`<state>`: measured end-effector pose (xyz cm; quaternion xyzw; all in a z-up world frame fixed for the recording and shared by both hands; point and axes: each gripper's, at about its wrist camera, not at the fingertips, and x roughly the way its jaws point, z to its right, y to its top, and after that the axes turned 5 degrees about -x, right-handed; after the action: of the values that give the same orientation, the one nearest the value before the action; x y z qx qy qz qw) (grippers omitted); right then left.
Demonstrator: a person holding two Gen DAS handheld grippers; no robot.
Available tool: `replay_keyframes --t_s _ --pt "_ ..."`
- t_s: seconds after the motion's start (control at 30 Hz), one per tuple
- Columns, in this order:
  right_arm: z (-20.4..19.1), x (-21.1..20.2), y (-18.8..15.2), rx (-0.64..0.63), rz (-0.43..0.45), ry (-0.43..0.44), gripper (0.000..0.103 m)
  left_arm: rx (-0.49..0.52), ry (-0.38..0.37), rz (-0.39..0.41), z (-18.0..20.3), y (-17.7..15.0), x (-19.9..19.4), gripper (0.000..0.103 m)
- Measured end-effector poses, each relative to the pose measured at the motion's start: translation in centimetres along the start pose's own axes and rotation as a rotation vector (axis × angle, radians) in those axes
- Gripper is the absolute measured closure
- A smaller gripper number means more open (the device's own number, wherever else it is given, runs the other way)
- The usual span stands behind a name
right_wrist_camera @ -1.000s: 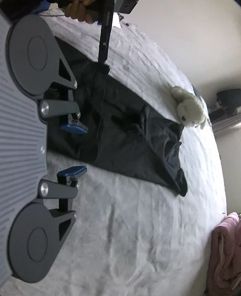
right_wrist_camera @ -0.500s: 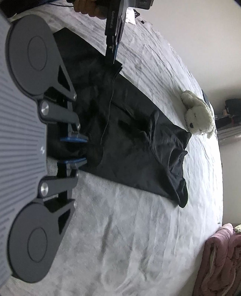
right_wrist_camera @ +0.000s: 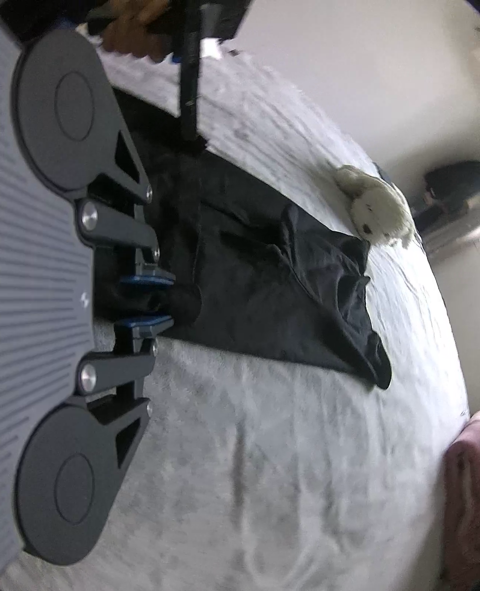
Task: Fold clothes
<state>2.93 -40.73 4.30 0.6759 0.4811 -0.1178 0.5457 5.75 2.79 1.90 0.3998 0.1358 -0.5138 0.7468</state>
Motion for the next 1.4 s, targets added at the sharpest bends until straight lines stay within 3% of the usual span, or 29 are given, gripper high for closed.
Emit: replay_keyframes --t_s 0.07,0.2,0.3,0.47,0.73,0.8,0.87,1.07,1.4 --pt "0.3 0.0 0.0 0.029 0.002 0.012 0.080 0.035 0.023 0.003 0.4 -0.1 0.1 0.072" --pt "0.2 0.1 0.0 0.038 -0.001 0.014 0.079 0.145 0.072 0.004 1.6 -0.4 0.4 0.065" --pt "0.4 0.2 -0.1 0.045 -0.001 0.020 0.077 0.174 0.088 -0.005 1.7 -0.4 0.6 0.065" --pt "0.5 0.5 -0.2 0.044 -0.005 0.018 0.077 0.147 0.100 -0.019 1.3 -0.1 0.5 0.074" --pt "0.7 0.5 -0.3 0.066 -0.001 0.021 0.079 0.113 0.101 -0.035 0.9 -0.2 0.6 0.074" --pt "0.7 0.6 -0.3 0.062 0.000 0.011 0.081 0.120 0.127 -0.028 1.3 -0.2 0.9 0.084" --pt "0.5 0.6 -0.3 0.053 0.003 -0.006 0.089 0.124 0.153 -0.016 1.7 -0.1 0.8 0.095" --pt "-0.5 -0.9 0.0 0.023 0.096 -0.025 0.096 0.138 0.066 0.095 2.2 0.3 -2.0 0.098" --pt "-1.4 -1.6 1.0 -0.031 0.195 -0.088 0.097 0.079 -0.013 0.170 2.2 2.1 -1.3 0.099"
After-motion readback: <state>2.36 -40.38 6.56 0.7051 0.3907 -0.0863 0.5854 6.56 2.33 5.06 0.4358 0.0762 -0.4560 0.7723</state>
